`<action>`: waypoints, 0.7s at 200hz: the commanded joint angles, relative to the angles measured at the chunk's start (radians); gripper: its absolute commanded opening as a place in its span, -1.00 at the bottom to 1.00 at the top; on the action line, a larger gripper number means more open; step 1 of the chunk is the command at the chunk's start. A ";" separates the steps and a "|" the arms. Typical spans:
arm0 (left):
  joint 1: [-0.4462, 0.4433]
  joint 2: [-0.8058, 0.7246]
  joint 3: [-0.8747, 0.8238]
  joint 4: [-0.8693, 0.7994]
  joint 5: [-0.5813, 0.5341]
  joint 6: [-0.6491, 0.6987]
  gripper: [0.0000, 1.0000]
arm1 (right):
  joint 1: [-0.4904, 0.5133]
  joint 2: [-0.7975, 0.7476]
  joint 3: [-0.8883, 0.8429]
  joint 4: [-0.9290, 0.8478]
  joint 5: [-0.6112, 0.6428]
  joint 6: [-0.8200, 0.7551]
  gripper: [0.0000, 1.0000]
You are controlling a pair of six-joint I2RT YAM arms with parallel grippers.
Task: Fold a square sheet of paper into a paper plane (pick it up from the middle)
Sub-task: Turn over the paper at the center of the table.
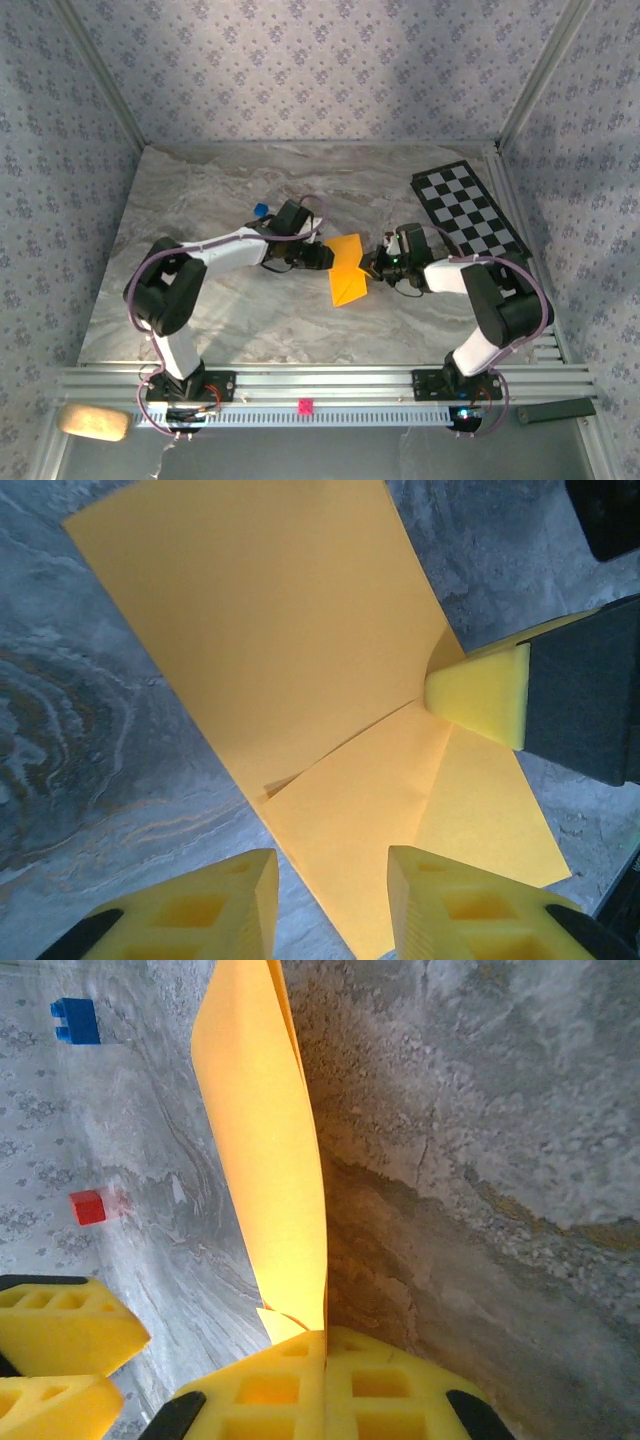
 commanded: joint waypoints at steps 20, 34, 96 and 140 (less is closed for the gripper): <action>0.008 -0.094 -0.047 0.014 -0.090 0.000 -0.27 | -0.006 -0.038 -0.010 -0.077 0.046 -0.048 -0.90; 0.017 -0.112 -0.054 0.013 -0.105 0.001 -0.25 | -0.007 -0.041 -0.005 -0.086 0.050 -0.048 -0.90; 0.058 -0.202 -0.125 0.096 -0.160 -0.060 -0.17 | -0.002 -0.092 0.087 -0.272 0.060 -0.133 -0.90; 0.105 -0.293 -0.141 0.056 -0.168 -0.017 -0.06 | 0.038 -0.244 0.204 -0.570 0.261 -0.274 -0.89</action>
